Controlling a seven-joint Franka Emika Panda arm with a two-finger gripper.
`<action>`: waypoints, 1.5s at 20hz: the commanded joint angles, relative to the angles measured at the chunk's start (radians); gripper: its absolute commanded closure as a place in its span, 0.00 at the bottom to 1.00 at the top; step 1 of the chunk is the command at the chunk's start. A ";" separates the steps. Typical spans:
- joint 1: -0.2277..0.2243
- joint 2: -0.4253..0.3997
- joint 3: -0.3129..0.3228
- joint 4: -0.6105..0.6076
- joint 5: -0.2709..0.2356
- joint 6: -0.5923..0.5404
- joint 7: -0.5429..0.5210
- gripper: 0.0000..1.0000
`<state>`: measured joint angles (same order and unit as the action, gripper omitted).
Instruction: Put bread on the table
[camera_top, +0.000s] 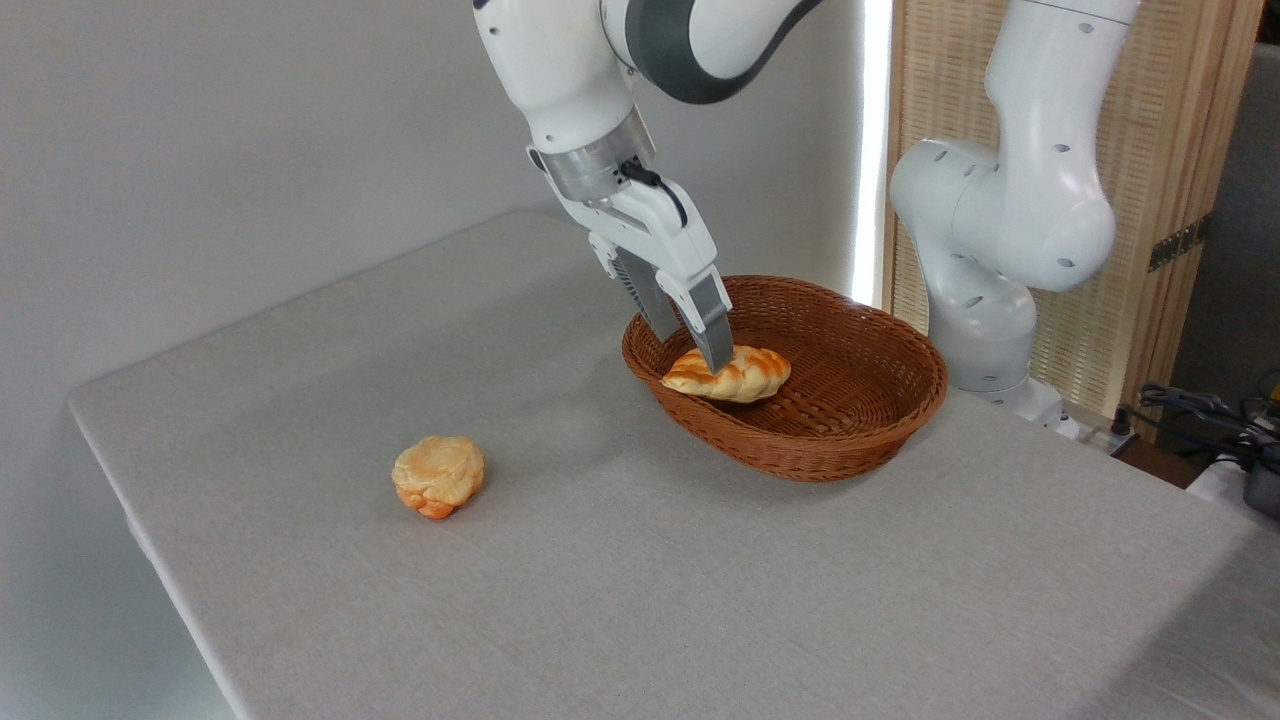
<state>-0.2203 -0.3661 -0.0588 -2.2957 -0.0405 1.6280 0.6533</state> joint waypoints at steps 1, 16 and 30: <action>0.009 -0.013 0.013 -0.027 0.014 0.003 0.100 0.00; 0.004 0.056 0.011 -0.050 0.011 0.056 0.138 0.71; -0.005 0.055 0.007 -0.047 0.011 0.021 0.152 0.66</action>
<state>-0.2175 -0.3118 -0.0573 -2.3462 -0.0403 1.6661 0.7831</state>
